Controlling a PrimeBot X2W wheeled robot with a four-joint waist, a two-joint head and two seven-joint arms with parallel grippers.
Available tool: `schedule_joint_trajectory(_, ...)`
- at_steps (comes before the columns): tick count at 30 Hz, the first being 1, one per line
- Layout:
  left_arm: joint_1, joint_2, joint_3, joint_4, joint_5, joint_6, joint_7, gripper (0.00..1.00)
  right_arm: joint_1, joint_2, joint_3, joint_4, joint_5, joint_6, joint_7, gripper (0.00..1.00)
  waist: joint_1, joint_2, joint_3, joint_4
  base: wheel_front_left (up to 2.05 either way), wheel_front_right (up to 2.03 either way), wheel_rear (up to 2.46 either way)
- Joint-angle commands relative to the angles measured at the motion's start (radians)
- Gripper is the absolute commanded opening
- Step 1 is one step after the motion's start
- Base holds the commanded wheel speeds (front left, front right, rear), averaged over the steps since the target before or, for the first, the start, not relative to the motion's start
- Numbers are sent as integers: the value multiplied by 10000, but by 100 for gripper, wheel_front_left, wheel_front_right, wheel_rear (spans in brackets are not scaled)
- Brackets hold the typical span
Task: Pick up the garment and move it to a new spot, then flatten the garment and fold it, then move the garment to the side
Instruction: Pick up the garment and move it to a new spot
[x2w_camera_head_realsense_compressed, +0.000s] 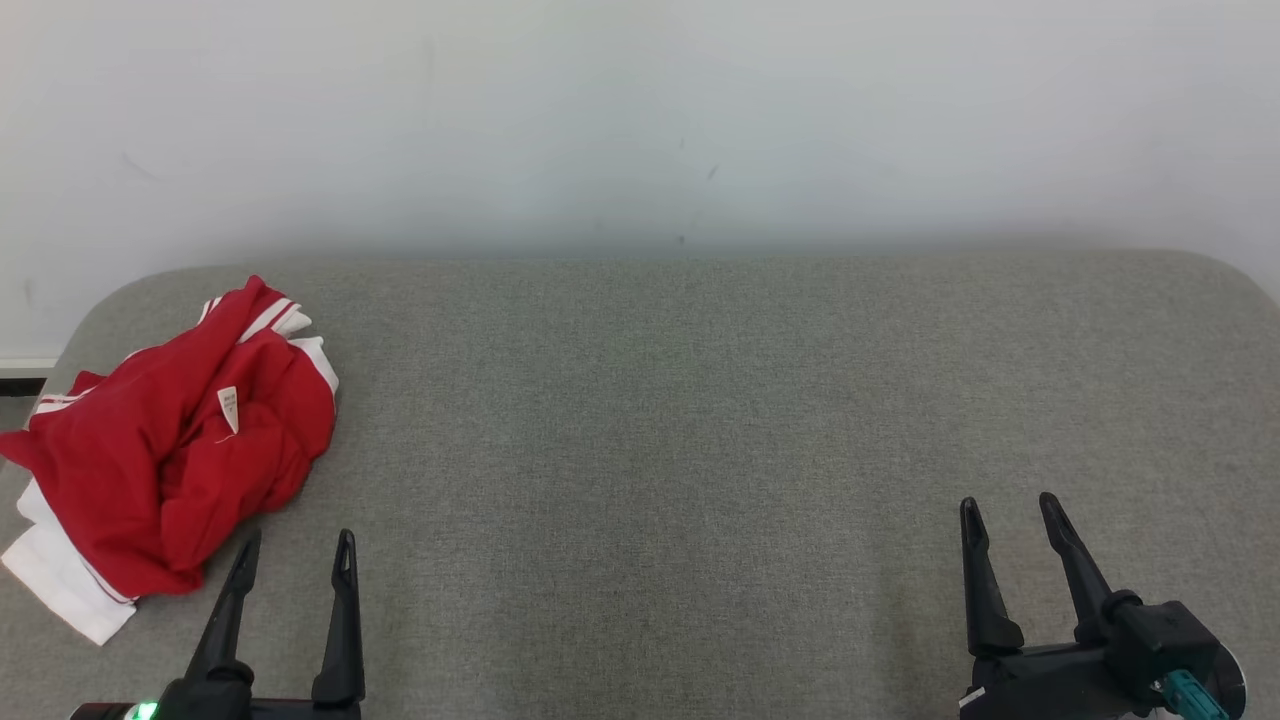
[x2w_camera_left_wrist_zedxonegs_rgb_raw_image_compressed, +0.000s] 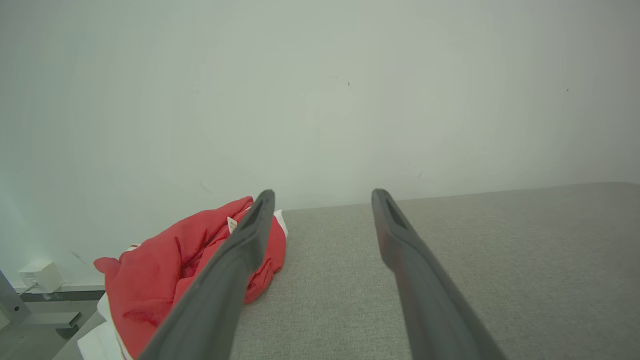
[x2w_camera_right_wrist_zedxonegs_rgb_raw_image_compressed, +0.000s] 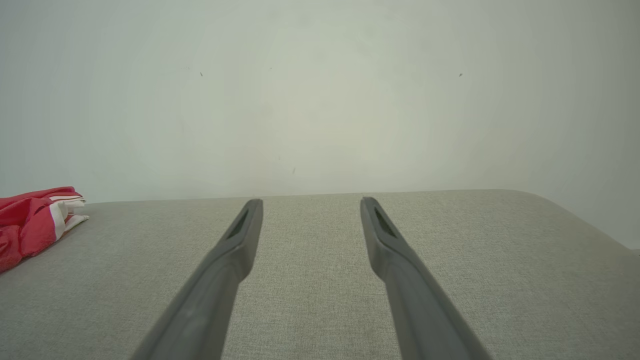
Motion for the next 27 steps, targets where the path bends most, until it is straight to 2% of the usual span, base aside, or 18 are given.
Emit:
schedule_joint_trajectory(1, 132, -54, 36, 23, -114, -15, -32, 100, 68, -24, -1, 17, 54, -21, -21, 100, 0, -1, -8, 7, 0, 0, 0)
schedule_joint_trajectory(20, -23, -177, 304, 383, -65, -240, -32, 100, 57, -22, 34, 191, 113, -21, -20, 100, 0, -1, -63, 204, 0, 0, 0)
schedule_joint_trajectory(27, -108, -257, 419, 584, -111, -179, -32, 100, 150, -21, 41, 250, 221, -21, -16, 100, 0, -1, -54, 772, 0, 0, 0)
